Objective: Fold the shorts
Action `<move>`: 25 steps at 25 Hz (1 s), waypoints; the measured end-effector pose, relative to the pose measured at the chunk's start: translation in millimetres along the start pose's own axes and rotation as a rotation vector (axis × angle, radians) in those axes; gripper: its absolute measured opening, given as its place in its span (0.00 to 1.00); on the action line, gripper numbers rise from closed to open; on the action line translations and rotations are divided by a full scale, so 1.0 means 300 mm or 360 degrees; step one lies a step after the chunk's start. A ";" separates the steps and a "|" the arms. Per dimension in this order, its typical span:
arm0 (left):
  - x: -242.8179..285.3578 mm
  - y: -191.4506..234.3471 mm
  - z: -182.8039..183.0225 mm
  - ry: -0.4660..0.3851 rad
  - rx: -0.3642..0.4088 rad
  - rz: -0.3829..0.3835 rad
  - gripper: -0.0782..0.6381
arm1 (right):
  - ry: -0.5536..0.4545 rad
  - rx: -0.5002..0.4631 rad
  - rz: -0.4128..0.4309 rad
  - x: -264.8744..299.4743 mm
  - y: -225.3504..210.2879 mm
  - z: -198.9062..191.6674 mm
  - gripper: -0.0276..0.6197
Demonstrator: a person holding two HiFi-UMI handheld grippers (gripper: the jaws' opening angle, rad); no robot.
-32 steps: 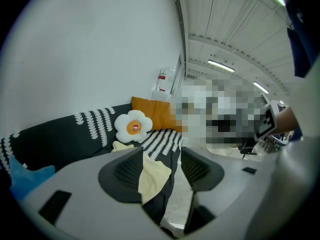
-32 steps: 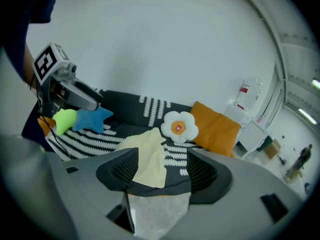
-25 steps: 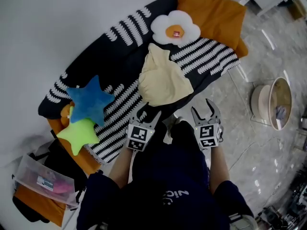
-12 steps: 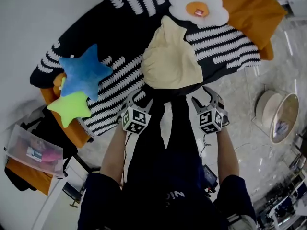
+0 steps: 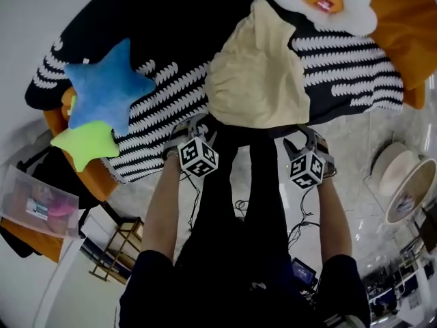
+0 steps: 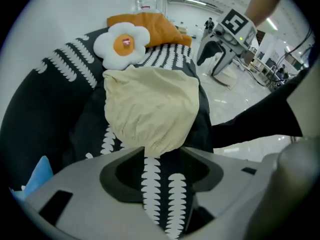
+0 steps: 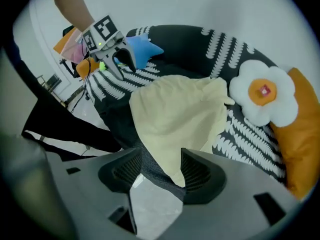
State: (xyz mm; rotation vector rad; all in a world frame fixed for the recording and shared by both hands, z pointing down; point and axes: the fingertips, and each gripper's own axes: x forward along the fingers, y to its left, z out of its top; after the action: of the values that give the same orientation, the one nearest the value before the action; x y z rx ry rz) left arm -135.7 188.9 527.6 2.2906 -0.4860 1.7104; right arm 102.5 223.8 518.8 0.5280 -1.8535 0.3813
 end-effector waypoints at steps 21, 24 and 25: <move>0.314 0.015 -0.025 0.0158 0.0333 0.0049 0.39 | 0.0110 -0.0121 0.0029 0.217 -0.007 -0.167 0.41; 0.322 0.011 -0.027 0.0157 0.0334 0.0023 0.39 | 0.0213 -0.0247 0.0016 0.243 -0.046 -0.232 0.41; 0.320 0.015 -0.028 0.0151 0.0330 0.0020 0.38 | 0.0244 -0.0274 0.0017 0.254 -0.057 -0.251 0.41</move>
State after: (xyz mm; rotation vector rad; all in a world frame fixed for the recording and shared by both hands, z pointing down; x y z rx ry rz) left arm -120.0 176.6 622.1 2.3330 -0.3175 1.9480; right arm 150.3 233.9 615.8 0.3617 -1.7223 0.2590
